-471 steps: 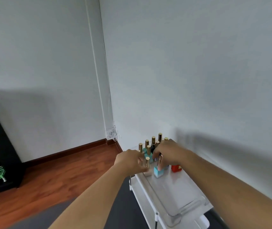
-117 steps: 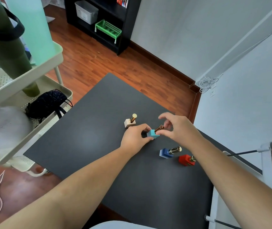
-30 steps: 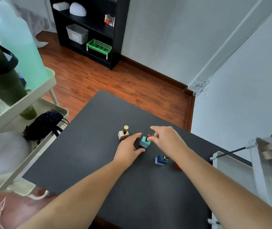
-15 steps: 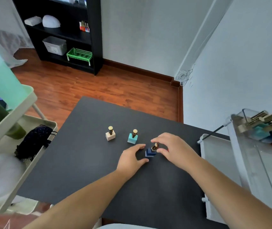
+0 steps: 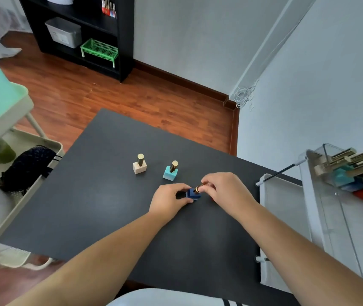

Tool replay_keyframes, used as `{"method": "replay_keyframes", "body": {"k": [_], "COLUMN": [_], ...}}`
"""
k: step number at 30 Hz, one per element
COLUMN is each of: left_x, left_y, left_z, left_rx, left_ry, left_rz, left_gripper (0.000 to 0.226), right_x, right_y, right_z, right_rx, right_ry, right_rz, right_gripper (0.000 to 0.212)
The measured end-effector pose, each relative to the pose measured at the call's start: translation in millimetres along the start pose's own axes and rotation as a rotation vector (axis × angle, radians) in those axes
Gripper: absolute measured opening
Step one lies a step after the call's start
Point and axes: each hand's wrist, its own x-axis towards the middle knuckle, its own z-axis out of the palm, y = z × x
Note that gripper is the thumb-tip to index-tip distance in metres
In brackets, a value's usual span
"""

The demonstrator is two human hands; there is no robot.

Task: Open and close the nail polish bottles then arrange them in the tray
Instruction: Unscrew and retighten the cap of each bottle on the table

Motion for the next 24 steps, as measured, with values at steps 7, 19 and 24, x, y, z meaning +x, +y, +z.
{"method": "replay_keyframes", "body": {"k": [7, 19, 24], "left_x": [-2, -4, -3], "left_y": [-1, -3, -3], "left_z": [1, 2, 2], "left_rx": [0.021, 0.022, 0.022], "left_ry": [0.014, 0.046, 0.034], "left_rz": [0.029, 0.039, 0.040], "left_gripper": [0.027, 0.029, 0.029], "right_x": [4, 11, 10], "right_y": [0, -4, -2], "right_z": [-3, -9, -7], "right_rx": [-0.074, -0.137, -0.037], "right_ry": [-0.040, -0.046, -0.097], "right_rz": [-0.031, -0.011, -0.056], "right_gripper": [0.020, 0.035, 0.026]}}
